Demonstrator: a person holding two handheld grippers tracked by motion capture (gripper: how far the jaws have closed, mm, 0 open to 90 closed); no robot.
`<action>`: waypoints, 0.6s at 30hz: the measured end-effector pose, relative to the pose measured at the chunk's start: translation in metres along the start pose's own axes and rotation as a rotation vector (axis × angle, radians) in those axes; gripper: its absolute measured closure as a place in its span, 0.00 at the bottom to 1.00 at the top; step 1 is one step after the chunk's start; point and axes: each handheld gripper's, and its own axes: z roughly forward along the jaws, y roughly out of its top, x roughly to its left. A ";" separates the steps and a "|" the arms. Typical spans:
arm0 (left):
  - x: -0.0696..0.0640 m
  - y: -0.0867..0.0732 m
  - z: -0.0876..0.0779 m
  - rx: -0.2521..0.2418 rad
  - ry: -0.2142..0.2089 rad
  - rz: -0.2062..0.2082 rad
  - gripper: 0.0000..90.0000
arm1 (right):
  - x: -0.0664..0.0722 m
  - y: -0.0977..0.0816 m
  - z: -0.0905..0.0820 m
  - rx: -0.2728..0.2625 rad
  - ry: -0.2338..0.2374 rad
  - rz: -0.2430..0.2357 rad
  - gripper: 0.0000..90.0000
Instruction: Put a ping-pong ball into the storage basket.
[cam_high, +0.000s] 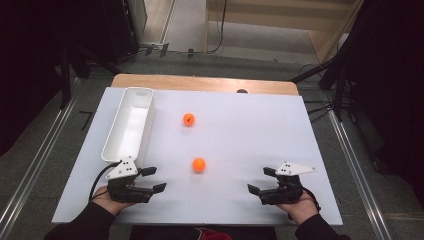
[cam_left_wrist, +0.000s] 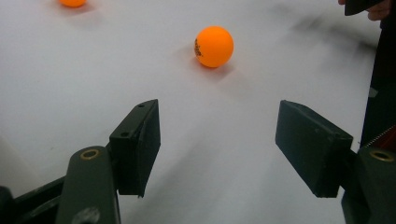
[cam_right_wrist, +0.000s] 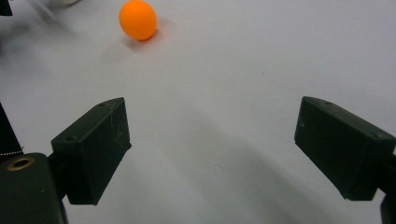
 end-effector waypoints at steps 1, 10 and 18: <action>0.000 0.000 0.001 0.006 -0.005 0.001 0.35 | -0.001 0.000 0.000 0.005 -0.003 0.001 0.10; -0.002 0.000 0.002 0.005 -0.007 -0.008 0.35 | 0.000 0.000 -0.002 -0.006 0.005 -0.003 0.10; 0.001 0.000 0.002 0.000 -0.010 -0.015 0.35 | -0.001 0.000 -0.001 -0.001 -0.011 0.009 0.10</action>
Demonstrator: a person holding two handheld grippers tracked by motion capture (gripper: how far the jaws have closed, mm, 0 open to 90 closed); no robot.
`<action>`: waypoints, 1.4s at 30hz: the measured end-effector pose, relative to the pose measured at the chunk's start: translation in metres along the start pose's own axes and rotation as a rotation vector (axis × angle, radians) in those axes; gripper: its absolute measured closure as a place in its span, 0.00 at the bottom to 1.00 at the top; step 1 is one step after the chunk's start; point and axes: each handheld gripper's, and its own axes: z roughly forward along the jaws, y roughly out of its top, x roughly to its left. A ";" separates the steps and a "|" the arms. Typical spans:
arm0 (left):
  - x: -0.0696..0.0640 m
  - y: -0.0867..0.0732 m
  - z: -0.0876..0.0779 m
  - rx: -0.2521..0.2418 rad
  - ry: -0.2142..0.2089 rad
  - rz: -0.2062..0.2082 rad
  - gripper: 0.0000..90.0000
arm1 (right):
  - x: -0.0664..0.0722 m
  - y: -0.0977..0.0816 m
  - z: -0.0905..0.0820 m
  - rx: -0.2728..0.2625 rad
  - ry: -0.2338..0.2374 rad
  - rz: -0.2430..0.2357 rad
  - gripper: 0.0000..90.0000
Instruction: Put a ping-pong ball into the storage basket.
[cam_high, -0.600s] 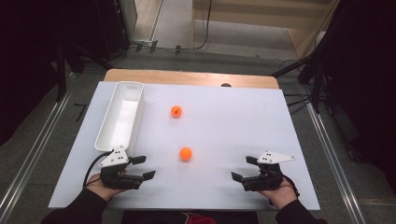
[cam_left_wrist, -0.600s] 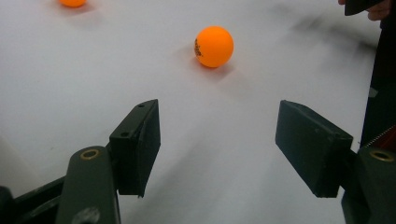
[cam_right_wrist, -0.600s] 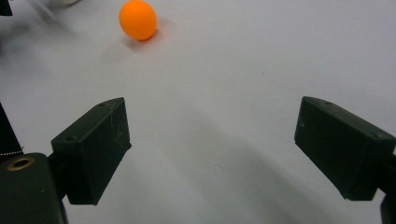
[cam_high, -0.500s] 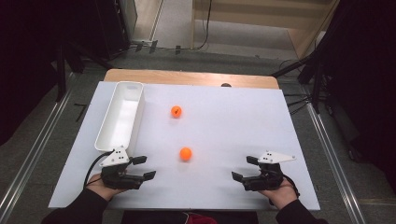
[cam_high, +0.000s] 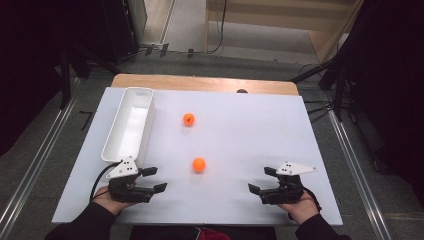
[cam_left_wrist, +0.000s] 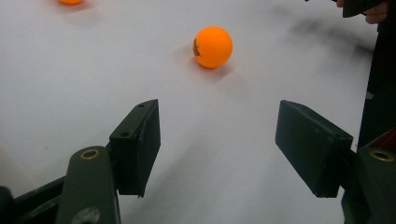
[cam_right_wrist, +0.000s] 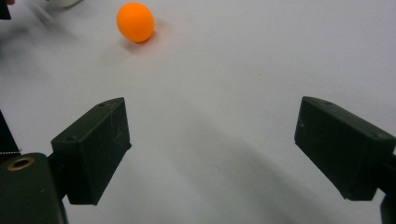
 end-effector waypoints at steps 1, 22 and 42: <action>0.000 0.000 0.001 -0.003 -0.004 0.002 0.35 | -0.001 0.000 0.000 0.009 0.000 0.000 0.10; -0.004 -0.005 -0.007 -0.021 -0.007 0.028 0.35 | 0.008 0.004 0.001 -0.013 0.019 -0.015 0.10; -0.010 0.006 -0.008 -0.078 0.027 0.040 0.36 | 0.005 0.004 0.002 -0.022 0.026 -0.008 0.10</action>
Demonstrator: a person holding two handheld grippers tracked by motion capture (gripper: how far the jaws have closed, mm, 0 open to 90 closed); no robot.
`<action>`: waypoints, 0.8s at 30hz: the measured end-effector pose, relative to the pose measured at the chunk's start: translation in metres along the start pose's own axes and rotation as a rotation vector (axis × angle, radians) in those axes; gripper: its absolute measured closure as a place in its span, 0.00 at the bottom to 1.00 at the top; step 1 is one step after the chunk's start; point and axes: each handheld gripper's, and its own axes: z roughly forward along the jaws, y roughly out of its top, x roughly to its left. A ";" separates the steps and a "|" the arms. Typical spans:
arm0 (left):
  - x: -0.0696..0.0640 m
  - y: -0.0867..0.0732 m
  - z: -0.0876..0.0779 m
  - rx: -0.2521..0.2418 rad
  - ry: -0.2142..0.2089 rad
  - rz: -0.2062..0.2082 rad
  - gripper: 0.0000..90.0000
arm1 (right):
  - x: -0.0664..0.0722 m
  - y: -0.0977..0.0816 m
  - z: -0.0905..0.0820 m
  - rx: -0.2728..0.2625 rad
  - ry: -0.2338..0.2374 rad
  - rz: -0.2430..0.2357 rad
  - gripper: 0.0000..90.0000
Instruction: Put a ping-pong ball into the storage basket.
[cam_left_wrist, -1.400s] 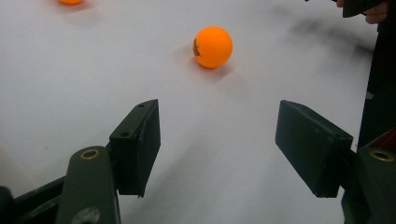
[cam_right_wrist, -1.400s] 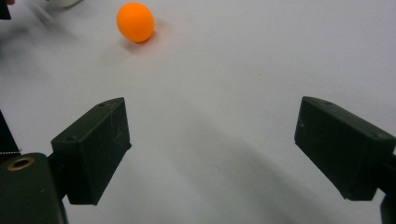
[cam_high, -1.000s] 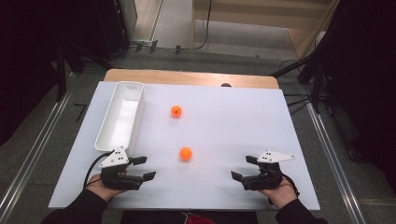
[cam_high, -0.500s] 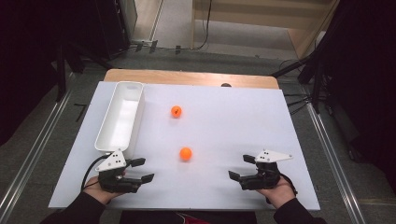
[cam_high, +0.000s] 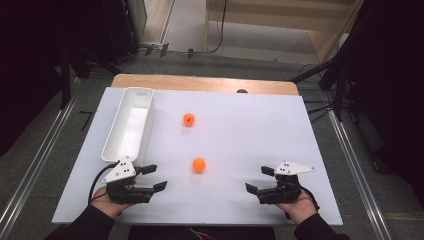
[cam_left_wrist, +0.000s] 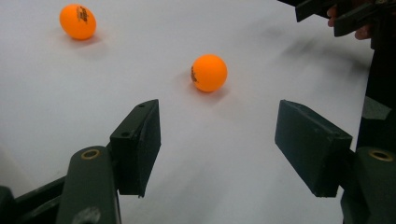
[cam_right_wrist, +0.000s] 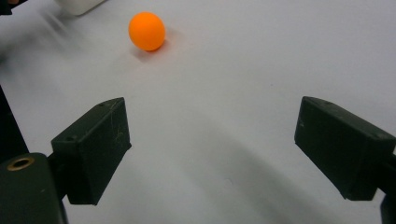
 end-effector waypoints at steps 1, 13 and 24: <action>-0.001 0.001 0.000 -0.003 0.008 0.003 0.36 | 0.000 0.000 0.000 0.002 -0.001 0.004 0.10; -0.003 0.013 0.002 0.012 -0.019 -0.019 0.35 | -0.001 -0.001 0.000 0.009 -0.012 0.016 0.10; 0.002 0.024 -0.001 -0.048 -0.093 -0.062 0.35 | -0.001 -0.001 0.000 0.009 -0.015 0.008 0.10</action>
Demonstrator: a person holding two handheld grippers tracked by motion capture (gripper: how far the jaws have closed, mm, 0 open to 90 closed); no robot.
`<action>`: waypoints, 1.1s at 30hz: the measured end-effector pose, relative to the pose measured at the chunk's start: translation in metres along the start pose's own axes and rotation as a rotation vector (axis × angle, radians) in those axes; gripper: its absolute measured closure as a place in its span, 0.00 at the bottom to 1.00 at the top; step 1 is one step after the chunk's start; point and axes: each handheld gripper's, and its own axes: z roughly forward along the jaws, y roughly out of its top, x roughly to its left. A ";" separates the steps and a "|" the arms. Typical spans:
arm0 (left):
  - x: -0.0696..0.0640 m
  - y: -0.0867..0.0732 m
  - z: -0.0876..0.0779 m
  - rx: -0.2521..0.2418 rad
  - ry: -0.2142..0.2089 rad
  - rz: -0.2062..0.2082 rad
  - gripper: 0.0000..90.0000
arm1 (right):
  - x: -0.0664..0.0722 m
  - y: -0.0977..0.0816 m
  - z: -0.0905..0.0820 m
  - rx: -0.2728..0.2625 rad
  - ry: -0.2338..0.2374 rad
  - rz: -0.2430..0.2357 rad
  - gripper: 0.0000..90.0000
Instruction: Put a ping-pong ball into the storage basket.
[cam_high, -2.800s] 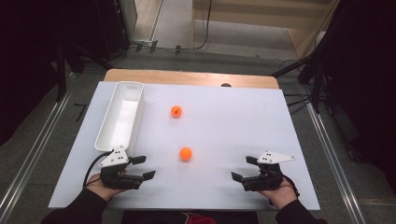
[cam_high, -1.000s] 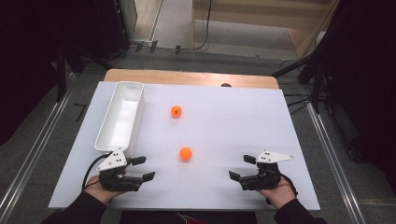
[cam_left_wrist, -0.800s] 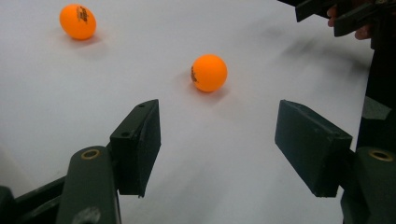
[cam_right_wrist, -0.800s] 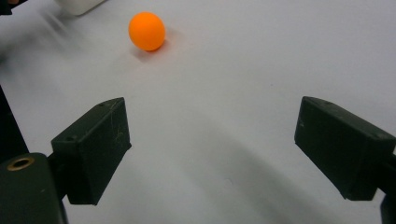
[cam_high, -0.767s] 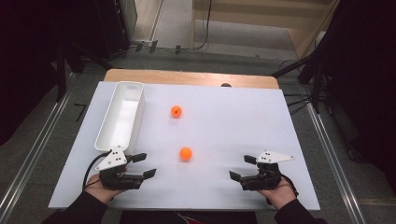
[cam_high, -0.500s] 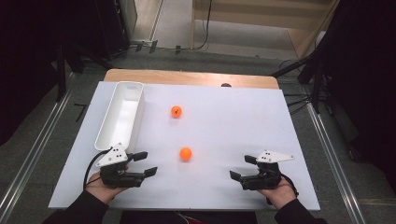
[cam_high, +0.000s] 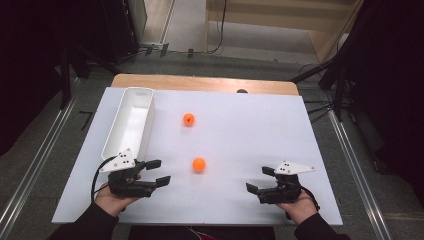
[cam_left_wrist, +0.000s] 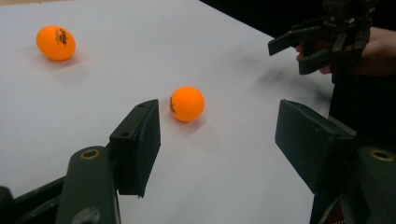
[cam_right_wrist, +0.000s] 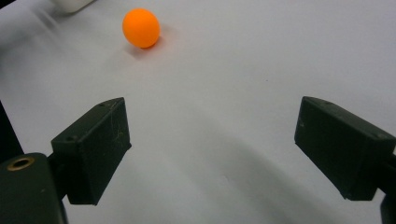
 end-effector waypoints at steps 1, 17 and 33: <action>-0.001 0.002 0.002 0.015 0.018 0.023 0.35 | 0.000 0.000 -0.001 -0.003 0.001 0.003 0.10; -0.008 0.013 0.027 0.091 0.056 0.037 0.00 | -0.002 0.001 -0.002 -0.020 -0.010 0.020 0.10; -0.011 0.022 0.048 0.099 0.003 0.067 0.00 | -0.001 -0.001 -0.004 -0.011 -0.009 0.015 0.10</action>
